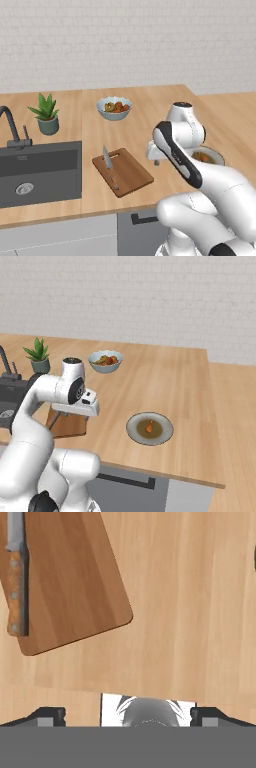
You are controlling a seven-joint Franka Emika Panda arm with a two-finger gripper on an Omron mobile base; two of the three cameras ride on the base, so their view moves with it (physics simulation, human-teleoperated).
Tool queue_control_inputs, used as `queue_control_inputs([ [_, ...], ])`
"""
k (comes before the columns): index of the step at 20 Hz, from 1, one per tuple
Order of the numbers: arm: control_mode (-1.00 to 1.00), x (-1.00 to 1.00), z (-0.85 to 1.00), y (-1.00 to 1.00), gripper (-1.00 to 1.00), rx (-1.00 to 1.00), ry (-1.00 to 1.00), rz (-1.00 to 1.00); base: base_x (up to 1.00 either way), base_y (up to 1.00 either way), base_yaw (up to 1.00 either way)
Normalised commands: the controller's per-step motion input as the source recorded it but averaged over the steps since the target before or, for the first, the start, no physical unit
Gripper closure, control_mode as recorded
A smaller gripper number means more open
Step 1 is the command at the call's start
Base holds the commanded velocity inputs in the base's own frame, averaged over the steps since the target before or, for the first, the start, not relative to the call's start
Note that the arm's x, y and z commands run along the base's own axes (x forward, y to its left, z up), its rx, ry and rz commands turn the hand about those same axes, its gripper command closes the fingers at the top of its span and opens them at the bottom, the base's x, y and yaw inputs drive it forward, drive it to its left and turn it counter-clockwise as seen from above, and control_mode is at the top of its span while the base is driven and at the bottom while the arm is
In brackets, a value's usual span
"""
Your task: Pick up the knife from the drawer and place it on the cutting board. Then place the meat from the plate to the cutting board.
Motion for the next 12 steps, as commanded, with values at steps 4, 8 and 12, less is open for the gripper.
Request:
queue_control_inputs([
  [4,-1.00,0.05,0.00,-1.00,-1.00,0.01,0.00,0.00,0.00,0.00,0.00],
  [8,-1.00,0.14,0.00,-0.97,-1.00,0.00,0.00,0.00,0.00,0.00,0.00],
  [12,-1.00,0.40,0.02,-0.87,-1.00,0.00,0.00,0.00,0.00,0.00,0.00],
])
